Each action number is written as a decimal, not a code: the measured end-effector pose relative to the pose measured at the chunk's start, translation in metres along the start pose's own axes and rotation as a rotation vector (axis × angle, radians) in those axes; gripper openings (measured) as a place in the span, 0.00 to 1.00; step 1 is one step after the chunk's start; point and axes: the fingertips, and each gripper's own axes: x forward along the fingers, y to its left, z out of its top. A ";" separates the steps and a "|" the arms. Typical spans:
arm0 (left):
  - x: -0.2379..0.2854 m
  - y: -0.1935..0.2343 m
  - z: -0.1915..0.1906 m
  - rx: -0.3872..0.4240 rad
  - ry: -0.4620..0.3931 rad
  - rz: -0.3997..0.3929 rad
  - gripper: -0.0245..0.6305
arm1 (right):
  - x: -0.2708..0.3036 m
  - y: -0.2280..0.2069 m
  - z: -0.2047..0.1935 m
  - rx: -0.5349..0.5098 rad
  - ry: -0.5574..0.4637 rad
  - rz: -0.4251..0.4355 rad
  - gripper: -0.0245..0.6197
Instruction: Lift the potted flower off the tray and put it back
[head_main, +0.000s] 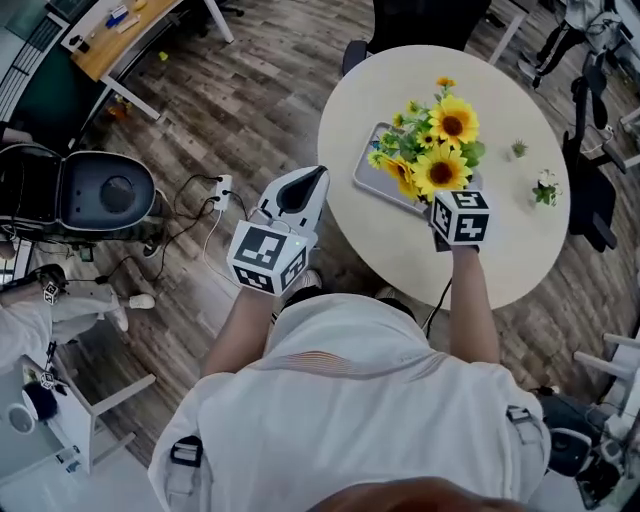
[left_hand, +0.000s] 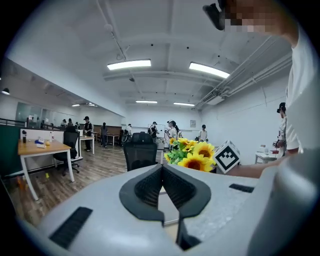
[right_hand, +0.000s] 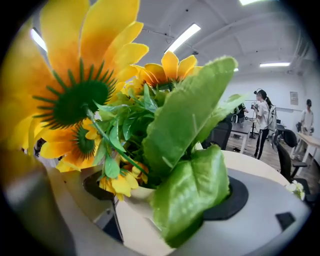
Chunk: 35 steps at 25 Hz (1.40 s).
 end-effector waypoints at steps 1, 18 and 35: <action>-0.003 0.002 -0.002 -0.005 0.004 0.017 0.04 | 0.011 0.000 -0.007 -0.002 0.013 0.013 0.82; -0.013 0.056 -0.058 -0.079 0.116 0.147 0.04 | 0.195 0.002 -0.131 -0.023 0.260 0.042 0.82; -0.018 0.078 -0.060 -0.055 0.132 0.154 0.04 | 0.226 -0.011 -0.174 0.022 0.334 -0.003 0.82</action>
